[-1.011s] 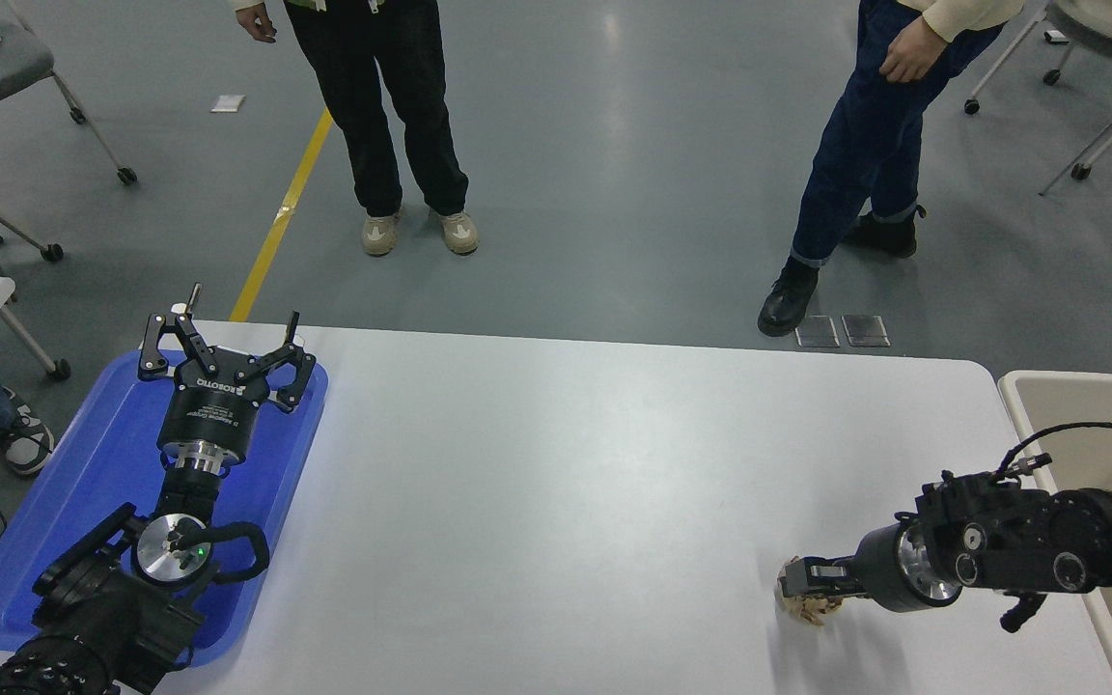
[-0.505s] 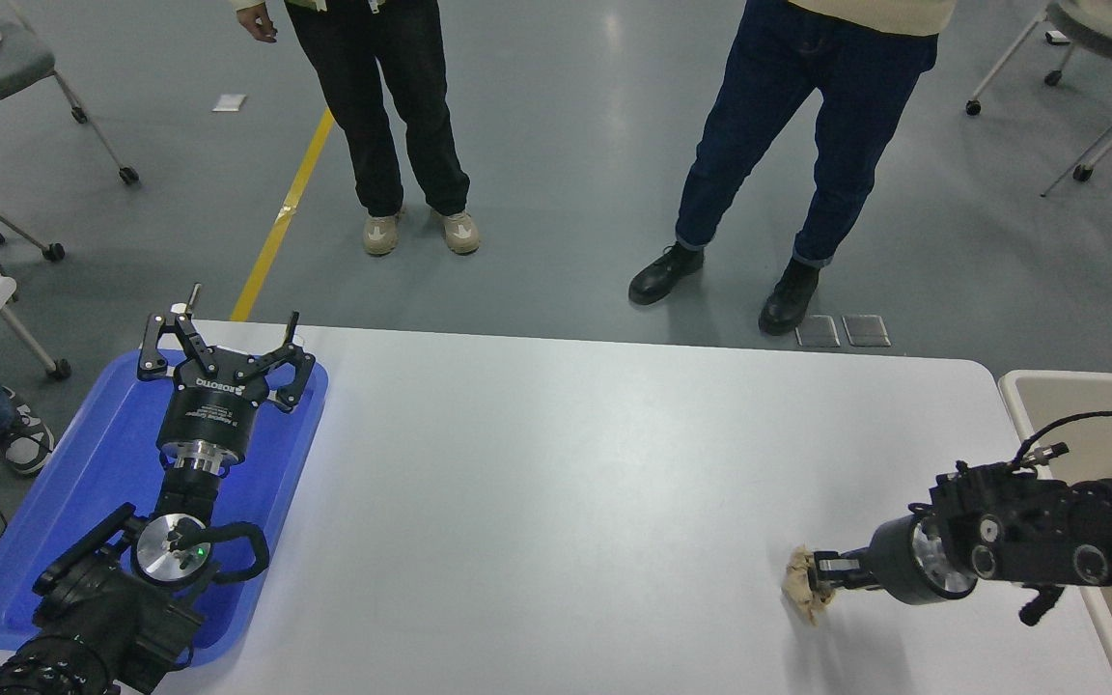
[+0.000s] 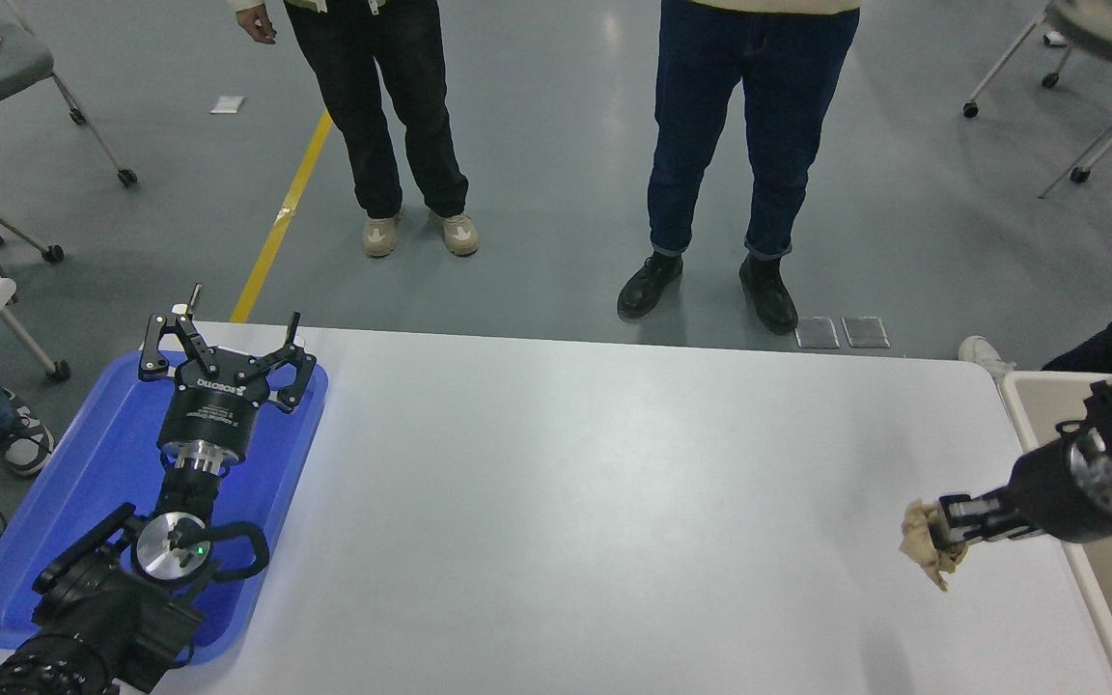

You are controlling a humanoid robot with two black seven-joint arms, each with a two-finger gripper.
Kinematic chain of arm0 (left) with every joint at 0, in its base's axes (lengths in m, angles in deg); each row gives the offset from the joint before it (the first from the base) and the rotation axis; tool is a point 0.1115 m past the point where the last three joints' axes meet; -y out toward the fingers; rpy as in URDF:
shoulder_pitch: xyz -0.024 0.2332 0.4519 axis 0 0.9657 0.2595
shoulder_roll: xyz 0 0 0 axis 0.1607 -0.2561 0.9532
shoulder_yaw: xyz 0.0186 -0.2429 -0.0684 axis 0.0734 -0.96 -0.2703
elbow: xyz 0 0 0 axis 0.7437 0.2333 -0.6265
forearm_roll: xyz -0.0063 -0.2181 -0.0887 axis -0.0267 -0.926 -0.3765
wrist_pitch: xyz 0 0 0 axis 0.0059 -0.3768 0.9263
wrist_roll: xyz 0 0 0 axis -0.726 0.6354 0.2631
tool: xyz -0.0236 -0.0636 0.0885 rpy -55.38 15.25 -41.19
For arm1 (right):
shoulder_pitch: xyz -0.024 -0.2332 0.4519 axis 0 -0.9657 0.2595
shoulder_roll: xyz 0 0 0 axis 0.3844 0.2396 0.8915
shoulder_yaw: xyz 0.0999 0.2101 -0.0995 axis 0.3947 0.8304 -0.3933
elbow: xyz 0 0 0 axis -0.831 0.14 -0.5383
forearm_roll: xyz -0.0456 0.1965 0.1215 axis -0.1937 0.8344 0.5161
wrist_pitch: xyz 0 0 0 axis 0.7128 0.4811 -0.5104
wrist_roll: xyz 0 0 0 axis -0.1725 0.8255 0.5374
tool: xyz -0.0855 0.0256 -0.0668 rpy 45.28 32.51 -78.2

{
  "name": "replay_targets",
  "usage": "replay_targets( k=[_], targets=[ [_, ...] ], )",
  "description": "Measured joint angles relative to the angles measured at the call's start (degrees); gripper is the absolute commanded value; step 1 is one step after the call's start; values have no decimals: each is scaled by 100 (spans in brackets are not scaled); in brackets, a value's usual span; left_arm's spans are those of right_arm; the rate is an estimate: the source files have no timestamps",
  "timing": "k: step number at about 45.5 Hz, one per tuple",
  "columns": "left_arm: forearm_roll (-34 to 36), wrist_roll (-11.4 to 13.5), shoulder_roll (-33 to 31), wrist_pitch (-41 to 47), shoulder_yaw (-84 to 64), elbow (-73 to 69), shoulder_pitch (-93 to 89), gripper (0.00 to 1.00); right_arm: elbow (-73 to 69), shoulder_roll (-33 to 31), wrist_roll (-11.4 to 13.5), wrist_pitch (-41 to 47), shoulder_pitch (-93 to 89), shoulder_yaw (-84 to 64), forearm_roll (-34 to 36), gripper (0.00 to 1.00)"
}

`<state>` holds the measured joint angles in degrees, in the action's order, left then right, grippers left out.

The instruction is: Pick up paper ball place in dustbin

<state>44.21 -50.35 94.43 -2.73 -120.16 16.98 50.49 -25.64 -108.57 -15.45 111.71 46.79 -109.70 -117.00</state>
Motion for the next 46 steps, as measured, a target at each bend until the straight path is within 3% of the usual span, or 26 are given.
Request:
replay_targets(
  k=[8,19,35,46],
  targets=[
    [-2,0,1,0,0,0,1,100,-344,247,-32,750,1696,-872,74,0],
    [-1,0,0,0,0,0,2,100,-482,509,-35,1221,2617,-1260,166,0],
    [-4,0,0,0,0,0,2,100,-310,571,31,1437,2856,-1507,103,0],
    [-8,0,0,0,0,0,4,100,831,283,0,1484,2191,-1545,-246,0]
  ],
)
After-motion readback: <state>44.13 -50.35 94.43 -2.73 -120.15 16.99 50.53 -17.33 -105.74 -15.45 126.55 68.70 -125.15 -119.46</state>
